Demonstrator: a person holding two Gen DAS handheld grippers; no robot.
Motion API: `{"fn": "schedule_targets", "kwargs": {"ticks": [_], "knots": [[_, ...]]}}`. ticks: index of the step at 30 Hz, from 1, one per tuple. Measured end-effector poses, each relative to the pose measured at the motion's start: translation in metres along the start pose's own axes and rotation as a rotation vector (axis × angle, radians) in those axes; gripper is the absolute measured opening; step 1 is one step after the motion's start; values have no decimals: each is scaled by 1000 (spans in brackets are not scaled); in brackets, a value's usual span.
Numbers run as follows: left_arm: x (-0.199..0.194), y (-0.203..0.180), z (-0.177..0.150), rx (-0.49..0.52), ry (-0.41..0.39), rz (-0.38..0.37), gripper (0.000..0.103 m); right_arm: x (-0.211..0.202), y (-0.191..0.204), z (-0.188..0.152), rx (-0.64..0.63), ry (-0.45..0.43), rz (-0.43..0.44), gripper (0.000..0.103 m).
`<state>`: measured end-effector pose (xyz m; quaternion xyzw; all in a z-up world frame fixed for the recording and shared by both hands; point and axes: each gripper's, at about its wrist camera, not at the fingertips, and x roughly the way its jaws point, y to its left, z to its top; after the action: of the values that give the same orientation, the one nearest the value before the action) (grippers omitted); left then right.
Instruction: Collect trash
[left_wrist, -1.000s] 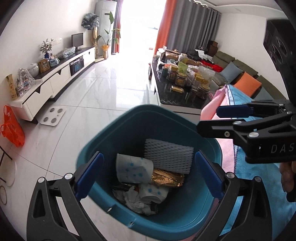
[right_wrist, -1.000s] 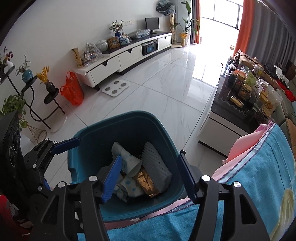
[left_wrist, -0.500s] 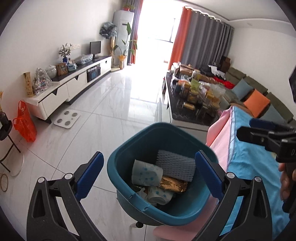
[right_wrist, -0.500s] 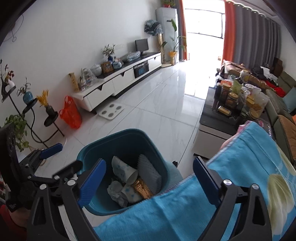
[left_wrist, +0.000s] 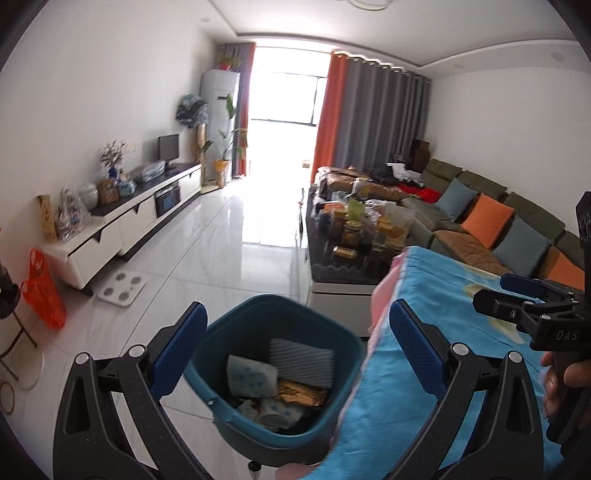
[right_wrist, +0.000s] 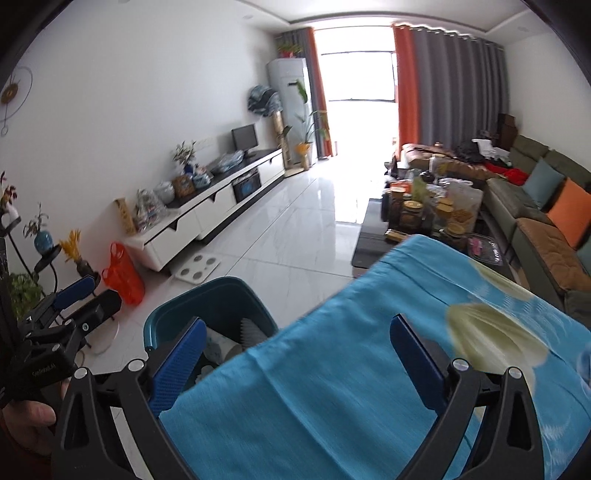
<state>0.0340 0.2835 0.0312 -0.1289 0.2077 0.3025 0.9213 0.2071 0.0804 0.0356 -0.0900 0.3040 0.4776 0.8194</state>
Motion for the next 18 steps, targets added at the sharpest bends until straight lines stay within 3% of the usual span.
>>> {"fn": "schedule_targets", "kwargs": {"ticks": [18], "knots": [[-54,-82,-9,98,-42,-210,97,-91,-49,-67,106,-103,-212,96]]}}
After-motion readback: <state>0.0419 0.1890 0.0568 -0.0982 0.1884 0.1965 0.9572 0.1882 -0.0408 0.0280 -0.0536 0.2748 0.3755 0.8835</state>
